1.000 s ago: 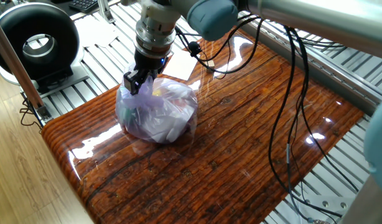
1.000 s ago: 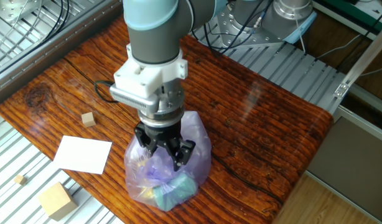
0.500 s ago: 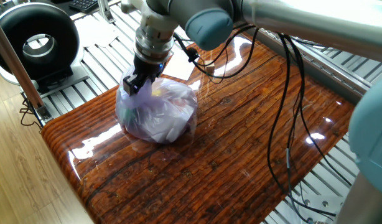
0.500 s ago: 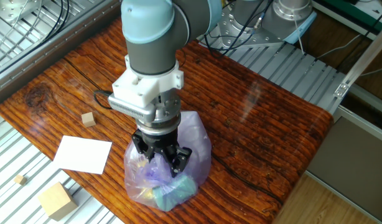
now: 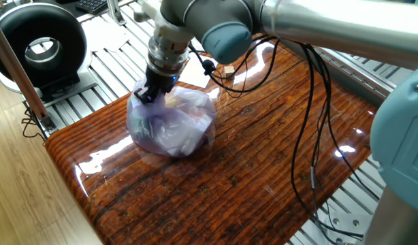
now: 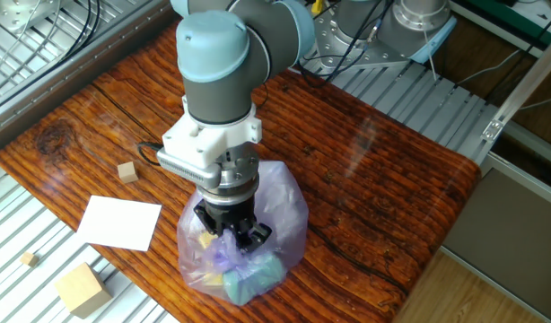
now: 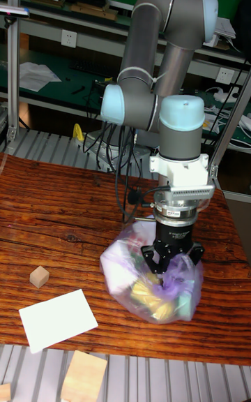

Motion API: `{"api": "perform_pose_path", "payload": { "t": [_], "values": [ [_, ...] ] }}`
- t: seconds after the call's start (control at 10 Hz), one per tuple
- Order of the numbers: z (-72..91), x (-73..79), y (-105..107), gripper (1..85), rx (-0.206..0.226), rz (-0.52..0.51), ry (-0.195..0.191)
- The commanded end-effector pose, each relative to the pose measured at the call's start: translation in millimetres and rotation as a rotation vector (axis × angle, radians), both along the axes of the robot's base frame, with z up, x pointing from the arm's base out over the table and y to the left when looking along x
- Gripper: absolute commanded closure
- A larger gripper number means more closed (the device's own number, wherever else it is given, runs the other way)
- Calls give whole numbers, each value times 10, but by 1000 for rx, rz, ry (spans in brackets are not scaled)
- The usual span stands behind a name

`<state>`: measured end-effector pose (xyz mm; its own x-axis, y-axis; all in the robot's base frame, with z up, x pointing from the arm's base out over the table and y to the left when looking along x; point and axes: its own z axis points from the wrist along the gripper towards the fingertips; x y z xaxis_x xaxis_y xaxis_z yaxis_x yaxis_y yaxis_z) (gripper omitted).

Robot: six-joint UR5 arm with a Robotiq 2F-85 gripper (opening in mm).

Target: Pick up a bag of things

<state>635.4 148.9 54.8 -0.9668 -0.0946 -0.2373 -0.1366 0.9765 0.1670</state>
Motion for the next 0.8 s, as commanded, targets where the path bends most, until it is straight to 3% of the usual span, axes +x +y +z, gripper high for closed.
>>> {"api": "perform_pose_path", "payload": {
  "t": [0.0,0.3,0.5,0.7],
  "values": [
    [149,-30,-95,843,-27,-9,33],
    [826,-11,2,843,11,5,7],
    [1229,-79,224,843,111,-32,13],
    [1421,-143,331,843,164,-57,17]
  ]
}}
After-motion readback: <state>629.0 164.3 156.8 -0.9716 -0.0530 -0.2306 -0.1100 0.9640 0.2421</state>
